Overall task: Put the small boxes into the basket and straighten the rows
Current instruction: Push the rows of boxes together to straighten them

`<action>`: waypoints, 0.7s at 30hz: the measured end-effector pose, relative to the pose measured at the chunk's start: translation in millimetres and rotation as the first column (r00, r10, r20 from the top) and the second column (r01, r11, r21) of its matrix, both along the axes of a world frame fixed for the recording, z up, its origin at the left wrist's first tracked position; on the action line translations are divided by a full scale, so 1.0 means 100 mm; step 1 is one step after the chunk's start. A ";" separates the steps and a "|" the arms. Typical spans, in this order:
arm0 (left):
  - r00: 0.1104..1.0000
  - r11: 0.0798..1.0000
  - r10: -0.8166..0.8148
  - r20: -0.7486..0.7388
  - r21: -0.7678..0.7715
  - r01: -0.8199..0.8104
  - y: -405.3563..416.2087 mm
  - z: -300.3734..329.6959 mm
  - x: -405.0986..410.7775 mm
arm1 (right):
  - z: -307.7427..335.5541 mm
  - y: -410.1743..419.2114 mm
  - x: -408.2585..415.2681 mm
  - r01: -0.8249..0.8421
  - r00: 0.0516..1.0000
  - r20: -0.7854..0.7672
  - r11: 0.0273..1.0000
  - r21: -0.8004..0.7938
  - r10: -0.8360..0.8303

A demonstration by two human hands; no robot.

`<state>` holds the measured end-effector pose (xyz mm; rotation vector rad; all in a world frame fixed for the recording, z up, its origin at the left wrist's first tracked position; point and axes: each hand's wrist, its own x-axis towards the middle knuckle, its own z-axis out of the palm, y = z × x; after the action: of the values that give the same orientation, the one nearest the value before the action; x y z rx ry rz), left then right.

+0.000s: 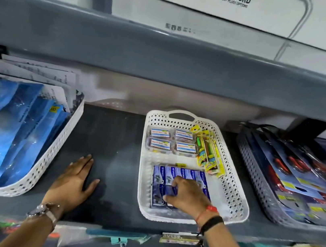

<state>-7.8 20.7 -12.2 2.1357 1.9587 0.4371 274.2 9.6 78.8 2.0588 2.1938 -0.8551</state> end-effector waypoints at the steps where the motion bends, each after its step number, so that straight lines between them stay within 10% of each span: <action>1: 1.000 1.000 -0.001 0.000 -0.001 0.001 0.00 -0.01 0.00 | -0.02 -0.01 0.00 0.010 1.000 -0.003 1.000 0.011 -0.010; 10: 0.997 1.000 -0.003 0.073 -0.017 0.004 -0.03 -0.02 -0.01 | -0.02 0.03 0.20 0.117 0.993 -0.035 0.990 0.073 -0.115; 15: 0.823 0.982 -0.019 0.568 0.166 -0.093 -0.01 0.40 0.31 | -0.03 0.13 0.62 -0.127 0.991 0.048 0.990 0.066 0.124; 18: 0.878 0.929 -0.364 0.312 0.186 0.319 0.10 0.83 0.76 | -0.13 0.21 0.62 -0.335 0.939 0.089 0.941 0.036 0.331; 21: 0.813 0.822 -0.568 -0.127 -0.126 0.555 0.26 0.88 1.29 | -0.27 0.34 0.64 -0.410 0.909 0.097 0.911 0.044 0.404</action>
<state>121.3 47.1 76.1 2.6084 1.2637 0.0725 338.1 43.7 52.1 1.5277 2.4942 -0.6457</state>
